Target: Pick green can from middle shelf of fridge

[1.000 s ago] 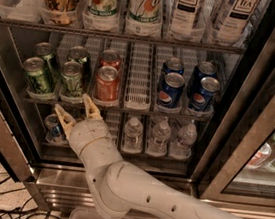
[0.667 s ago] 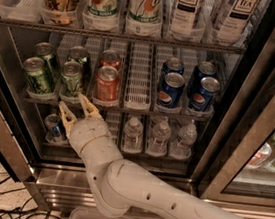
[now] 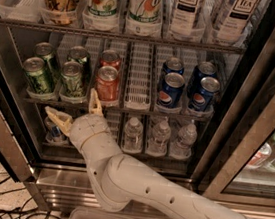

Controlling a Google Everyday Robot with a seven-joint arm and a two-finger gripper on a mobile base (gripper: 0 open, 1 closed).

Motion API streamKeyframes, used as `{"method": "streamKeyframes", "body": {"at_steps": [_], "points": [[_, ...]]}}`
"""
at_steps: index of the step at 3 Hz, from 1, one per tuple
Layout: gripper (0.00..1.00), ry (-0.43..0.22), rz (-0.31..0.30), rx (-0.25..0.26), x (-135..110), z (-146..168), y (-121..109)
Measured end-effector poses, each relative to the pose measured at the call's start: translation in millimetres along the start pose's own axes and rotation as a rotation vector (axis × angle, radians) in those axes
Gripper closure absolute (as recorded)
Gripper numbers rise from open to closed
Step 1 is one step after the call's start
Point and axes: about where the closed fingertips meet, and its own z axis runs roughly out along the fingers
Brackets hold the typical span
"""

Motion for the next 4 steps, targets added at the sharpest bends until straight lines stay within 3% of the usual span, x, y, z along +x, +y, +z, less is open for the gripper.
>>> {"method": "streamKeyframes", "body": {"at_steps": [2, 4], "points": [[0.30, -0.007, 0.005, -0.007, 3.8, 11.2, -5.6], [0.23, -0.024, -0.005, 0.006, 3.6, 27.2, -24.4]]}}
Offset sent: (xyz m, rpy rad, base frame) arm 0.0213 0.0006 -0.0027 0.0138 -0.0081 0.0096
